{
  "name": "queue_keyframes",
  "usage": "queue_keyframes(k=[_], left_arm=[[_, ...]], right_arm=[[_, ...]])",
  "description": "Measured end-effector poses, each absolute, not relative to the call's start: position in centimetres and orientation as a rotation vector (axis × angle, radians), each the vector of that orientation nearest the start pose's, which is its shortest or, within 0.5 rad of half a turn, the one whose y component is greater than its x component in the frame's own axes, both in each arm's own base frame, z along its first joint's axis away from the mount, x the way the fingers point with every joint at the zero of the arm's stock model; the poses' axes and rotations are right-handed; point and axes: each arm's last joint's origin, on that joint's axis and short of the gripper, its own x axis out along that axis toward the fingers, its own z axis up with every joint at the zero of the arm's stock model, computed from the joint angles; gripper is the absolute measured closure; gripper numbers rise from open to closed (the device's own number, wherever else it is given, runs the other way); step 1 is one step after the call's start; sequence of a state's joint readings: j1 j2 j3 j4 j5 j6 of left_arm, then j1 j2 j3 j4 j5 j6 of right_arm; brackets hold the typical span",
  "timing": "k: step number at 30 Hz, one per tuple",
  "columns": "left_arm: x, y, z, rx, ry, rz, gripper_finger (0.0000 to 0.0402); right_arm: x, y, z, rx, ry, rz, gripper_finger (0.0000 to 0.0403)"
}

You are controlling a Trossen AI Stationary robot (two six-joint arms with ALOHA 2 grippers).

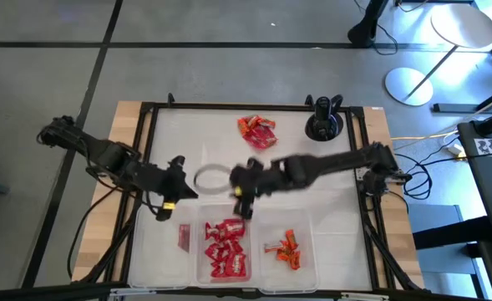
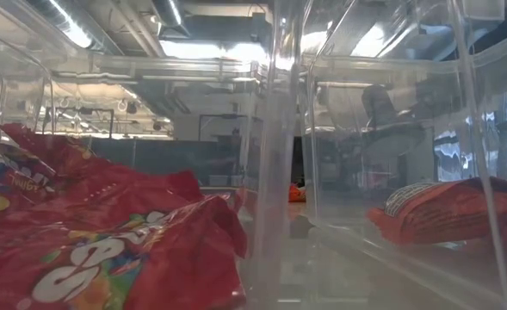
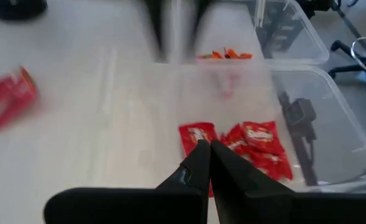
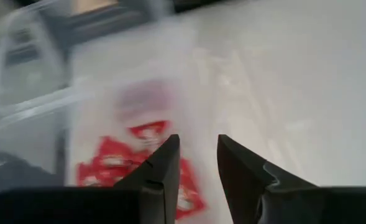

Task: Sort candy
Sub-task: Put the light red candy into the left transparent bin

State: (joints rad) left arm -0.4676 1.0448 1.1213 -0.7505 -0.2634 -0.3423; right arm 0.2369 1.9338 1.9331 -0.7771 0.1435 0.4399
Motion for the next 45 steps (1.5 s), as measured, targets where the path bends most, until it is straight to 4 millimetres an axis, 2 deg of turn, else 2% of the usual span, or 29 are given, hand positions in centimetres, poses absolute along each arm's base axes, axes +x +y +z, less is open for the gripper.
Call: queue_keyframes(k=[4,11,15,19,23,26,28,33,38,45], left_arm=[[17.6,-7.3,35.9,0.006,0.605,-0.102,0.0398],[16.7,-5.5,36.8,0.115,0.55,-0.079,0.0398],[16.4,-4.6,36.7,0.117,0.571,-0.038,0.0398],[16.5,-3.8,36.5,0.092,0.598,0.013,0.0398],[16.8,-3.2,36.0,0.054,0.606,0.061,0.0398],[17.0,-2.9,35.7,0.003,0.609,0.097,0.0398],[17.1,-2.7,35.5,-0.014,0.617,0.115,0.0398],[17.5,-2.3,34.8,-0.068,0.615,0.154,0.0398],[17.6,-1.9,34.1,-0.134,0.63,0.198,0.0398],[17.8,-1.5,33.9,-0.181,0.61,0.231,0.0398]], right_arm=[[40.7,4.9,34.5,0.325,0.857,-0.226,0.0299],[38.4,-1.9,33.0,0.411,1.132,-0.442,0.0295],[37.8,-4.6,32.2,0.397,1.203,-0.485,0.0259],[37.5,-6.5,31.1,0.246,1.264,-0.412,0.0203],[37.6,-7.1,28.6,-0.024,1.333,-0.273,0.0162],[37.5,-7.0,26.2,-0.227,1.379,-0.115,0.0151],[37.6,-7.0,24.5,-0.324,1.384,-0.079,0.0152],[37.8,-7.3,21.0,-0.42,1.325,-0.086,0.0165],[38.2,-7.5,19.4,-0.471,1.246,-0.15,0.0181],[38.8,-7.6,16.3,-0.471,1.303,-0.128,0.0202]])
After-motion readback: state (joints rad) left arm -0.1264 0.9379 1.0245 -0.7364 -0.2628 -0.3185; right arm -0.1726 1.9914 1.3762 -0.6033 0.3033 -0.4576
